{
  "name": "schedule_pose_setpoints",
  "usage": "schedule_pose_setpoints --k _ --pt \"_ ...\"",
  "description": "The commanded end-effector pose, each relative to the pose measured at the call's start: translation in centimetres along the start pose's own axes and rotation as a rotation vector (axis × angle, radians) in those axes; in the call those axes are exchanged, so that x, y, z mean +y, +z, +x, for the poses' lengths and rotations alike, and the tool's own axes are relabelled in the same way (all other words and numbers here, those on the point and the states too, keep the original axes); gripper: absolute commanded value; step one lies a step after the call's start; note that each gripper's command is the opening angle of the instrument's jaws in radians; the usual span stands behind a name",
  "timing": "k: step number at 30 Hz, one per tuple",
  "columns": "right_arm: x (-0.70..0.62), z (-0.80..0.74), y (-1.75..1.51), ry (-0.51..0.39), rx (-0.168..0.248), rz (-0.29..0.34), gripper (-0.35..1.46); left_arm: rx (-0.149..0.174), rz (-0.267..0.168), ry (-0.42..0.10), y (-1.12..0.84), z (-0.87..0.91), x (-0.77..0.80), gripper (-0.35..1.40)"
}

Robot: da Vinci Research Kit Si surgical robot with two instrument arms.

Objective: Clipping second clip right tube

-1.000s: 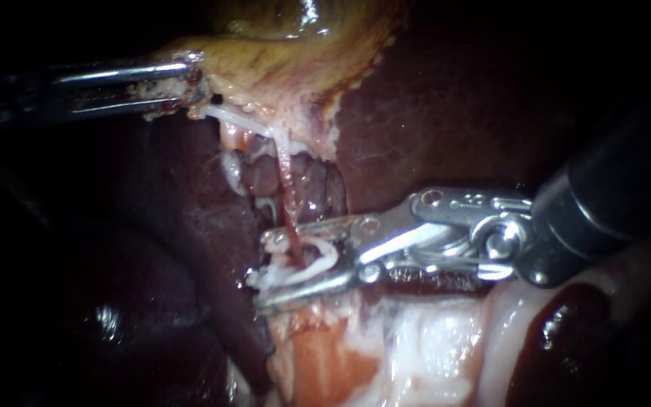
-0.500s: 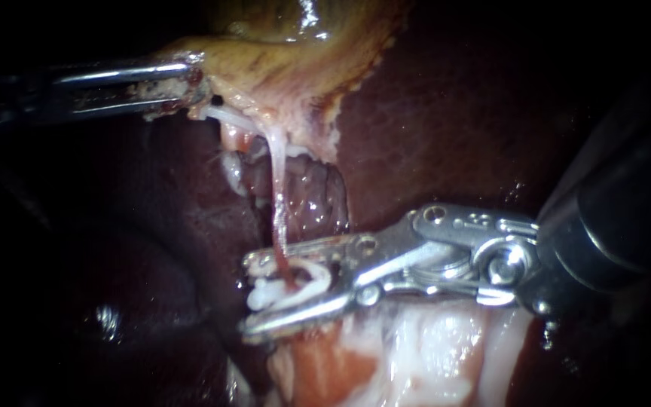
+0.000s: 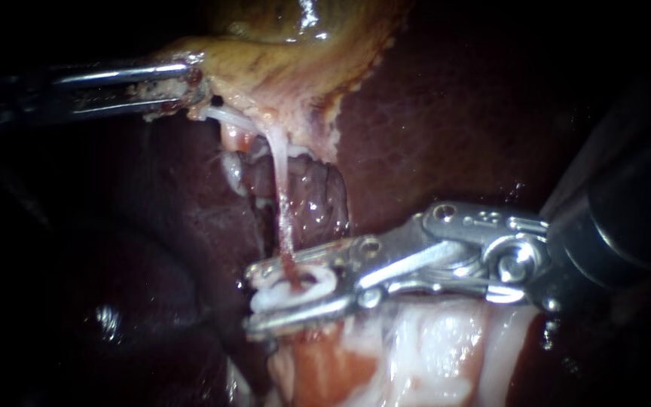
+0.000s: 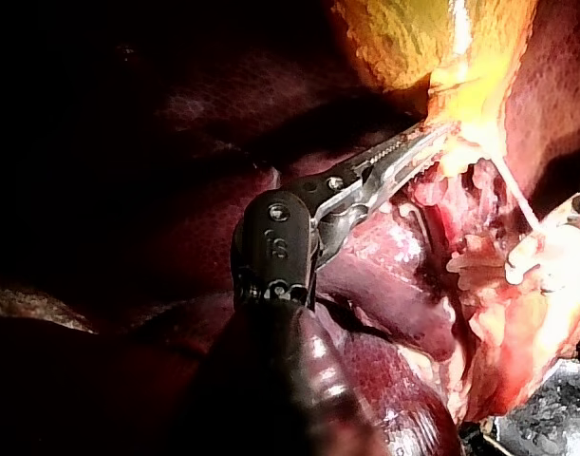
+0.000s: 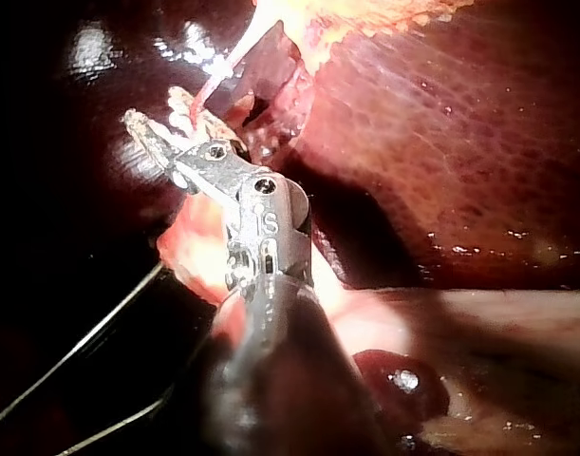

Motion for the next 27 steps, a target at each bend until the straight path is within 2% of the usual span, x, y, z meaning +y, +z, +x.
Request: schedule_pose_setpoints --k 1,8,12,27 --pt "0.00 0.00 0.00 0.007 -0.001 0.001 0.02 0.000 0.000 0.000 0.00 0.00 0.00 -0.35" --pt "-0.01 -0.01 -0.02 0.019 -0.010 -0.002 -0.35 0.000 0.000 0.000 0.00 0.00 0.00 -0.35" --pt "-0.01 0.00 -0.04 0.019 -0.058 -0.024 -0.35 0.000 0.000 0.000 0.00 0.00 0.00 -0.35" --pt "0.04 -0.04 -0.04 0.035 -0.062 -0.018 -0.35 0.000 -0.001 0.000 0.01 0.00 -0.02 -0.35"
